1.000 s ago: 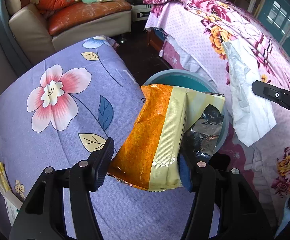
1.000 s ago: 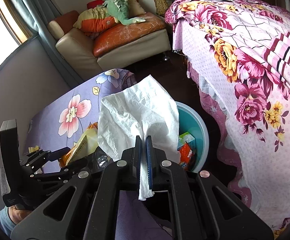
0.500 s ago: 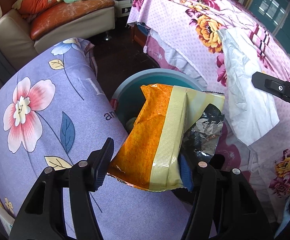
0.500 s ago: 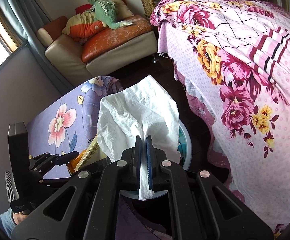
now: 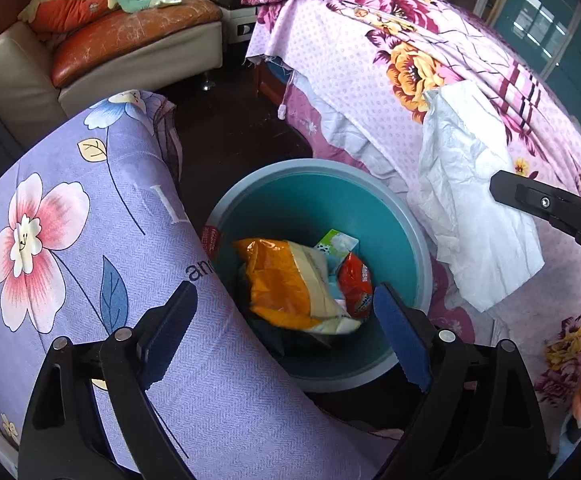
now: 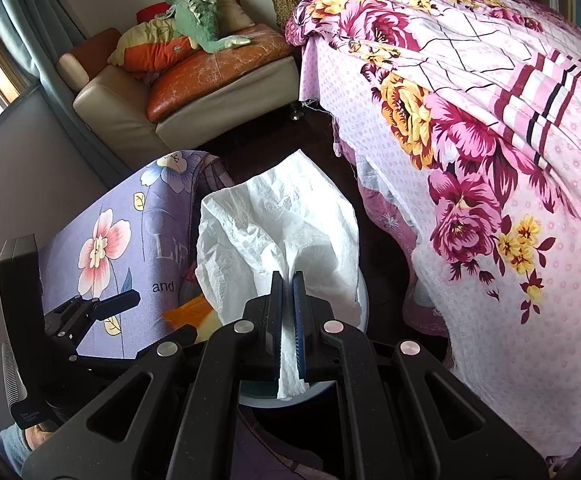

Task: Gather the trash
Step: 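Open the left gripper to drop the snack bag into the bin while the right gripper drops the tissue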

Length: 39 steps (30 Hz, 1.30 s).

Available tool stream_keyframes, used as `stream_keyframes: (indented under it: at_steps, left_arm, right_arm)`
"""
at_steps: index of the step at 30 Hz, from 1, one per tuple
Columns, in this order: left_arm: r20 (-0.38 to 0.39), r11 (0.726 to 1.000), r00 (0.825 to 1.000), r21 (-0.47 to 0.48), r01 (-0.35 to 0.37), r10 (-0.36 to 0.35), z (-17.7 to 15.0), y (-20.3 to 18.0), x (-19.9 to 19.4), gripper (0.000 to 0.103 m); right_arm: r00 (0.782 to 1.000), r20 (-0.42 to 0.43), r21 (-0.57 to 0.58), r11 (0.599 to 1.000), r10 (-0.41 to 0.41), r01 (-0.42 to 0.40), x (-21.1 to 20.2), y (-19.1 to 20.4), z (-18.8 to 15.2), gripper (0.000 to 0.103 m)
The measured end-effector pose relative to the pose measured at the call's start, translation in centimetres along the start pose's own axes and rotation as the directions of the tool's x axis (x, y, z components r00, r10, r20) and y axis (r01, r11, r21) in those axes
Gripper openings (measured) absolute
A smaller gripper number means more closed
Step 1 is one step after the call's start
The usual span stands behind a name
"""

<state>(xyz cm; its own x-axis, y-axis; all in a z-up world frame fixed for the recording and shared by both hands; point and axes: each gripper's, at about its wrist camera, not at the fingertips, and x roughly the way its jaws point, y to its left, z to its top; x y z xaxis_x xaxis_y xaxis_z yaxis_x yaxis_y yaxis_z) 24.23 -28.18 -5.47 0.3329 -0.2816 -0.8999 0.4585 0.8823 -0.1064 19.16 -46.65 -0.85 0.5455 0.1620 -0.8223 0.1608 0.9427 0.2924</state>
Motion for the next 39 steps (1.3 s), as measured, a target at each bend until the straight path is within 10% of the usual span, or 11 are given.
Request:
stream_keyframes:
  at_steps: [15,32,39]
  left_arm:
    - [0.014,0.996,0.999,-0.08,0.041,-0.04,-1.2,3.4,-1.6,0.091]
    - [0.051,0.988,0.997,-0.139,0.069,-0.063,-2.7,7.3,-3.9,0.092]
    - [0.058,0.983,0.996,-0.167,0.073,-0.064,-4.1,9.0,-5.0,0.092]
  right_arm:
    - [0.998,-0.061,-0.024,1.0,-0.013,0.012,2.4,1.8,-0.3,0.01]
    - [0.997,-0.07,-0.058,0.998,-0.042,0.038,3.3,5.5,-0.3,0.074]
    - [0.994,-0.097,-0.049,0.998,-0.046,0.041,2.9,7.0,-0.7,0.078]
